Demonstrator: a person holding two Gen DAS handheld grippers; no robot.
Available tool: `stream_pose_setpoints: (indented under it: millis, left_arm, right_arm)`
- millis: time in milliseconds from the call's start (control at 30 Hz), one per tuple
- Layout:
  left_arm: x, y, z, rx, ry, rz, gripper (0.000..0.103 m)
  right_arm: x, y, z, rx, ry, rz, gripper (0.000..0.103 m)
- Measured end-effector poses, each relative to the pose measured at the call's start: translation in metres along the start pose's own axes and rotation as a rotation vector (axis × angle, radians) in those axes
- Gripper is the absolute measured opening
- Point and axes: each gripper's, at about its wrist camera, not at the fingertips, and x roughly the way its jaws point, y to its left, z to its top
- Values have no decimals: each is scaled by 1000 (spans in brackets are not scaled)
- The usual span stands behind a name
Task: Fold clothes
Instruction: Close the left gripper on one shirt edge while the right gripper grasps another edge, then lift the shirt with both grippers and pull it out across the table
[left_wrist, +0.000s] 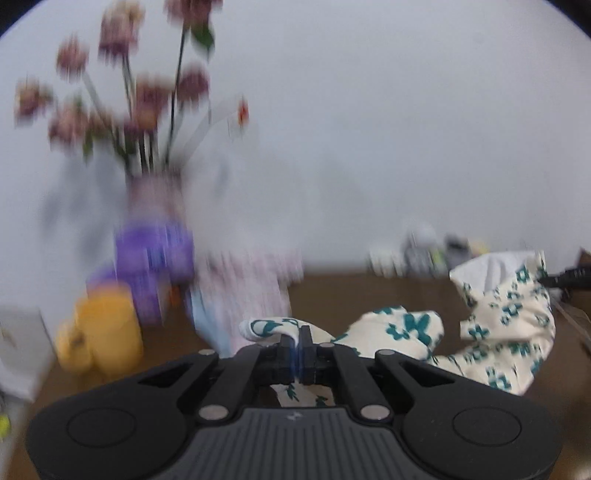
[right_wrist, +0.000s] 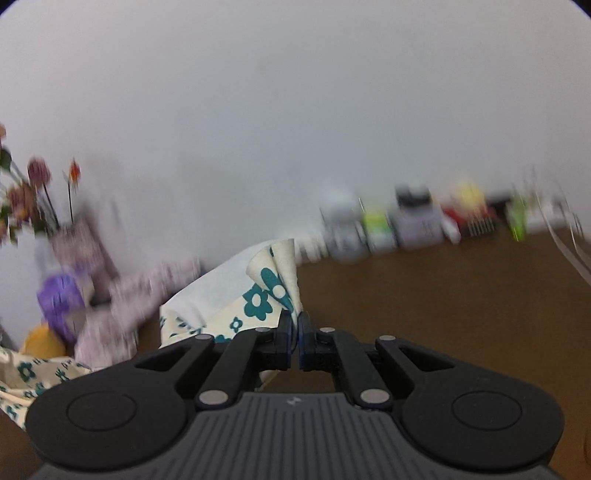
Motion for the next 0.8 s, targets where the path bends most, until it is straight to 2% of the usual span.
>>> stream_pose_setpoints:
  millis: [167, 367, 400, 467, 500, 533, 567, 600, 667, 700, 733, 800]
  left_arm:
    - [-1, -4, -61, -18, 131, -29, 1]
    - [-5, -4, -88, -3, 211, 20, 1]
    - [-6, -5, -90, 1, 225, 27, 5]
    - [-13, -5, -97, -22, 238, 44, 14]
    - [-20, -3, -97, -32, 229, 44, 25]
    - [-28, -2, -95, -37, 210, 43, 36]
    - [-36, -1, -92, -43, 191, 42, 41]
    - [-42, -2, -88, -29, 170, 26, 49]
    - [-54, -6, -79, 0, 129, -8, 59]
    - [-56, -12, -74, 29, 121, -49, 66]
    - [-56, -18, -72, 55, 119, -85, 76]
    - [-47, -37, -69, 135, 142, -138, 84]
  right_arm:
    - [-8, -30, -64, 8, 102, -43, 3]
    - [-16, -50, -98, 59, 180, -126, 4]
    - [-17, -53, -100, 71, 201, -147, 8]
    - [-25, -58, -101, 101, 208, -217, 25]
    - [-33, -59, -101, 104, 196, -241, 39]
    - [-43, -58, -100, 91, 169, -249, 42]
    - [-55, -56, -99, 72, 141, -247, 43]
    - [-67, -52, -98, 49, 122, -227, 44]
    - [-84, -35, -98, -7, 109, -130, 56]
    - [-89, -22, -97, -45, 111, -83, 66]
    - [-93, -7, -97, -87, 116, -52, 71]
    - [-90, 27, -98, -192, 134, 8, 73]
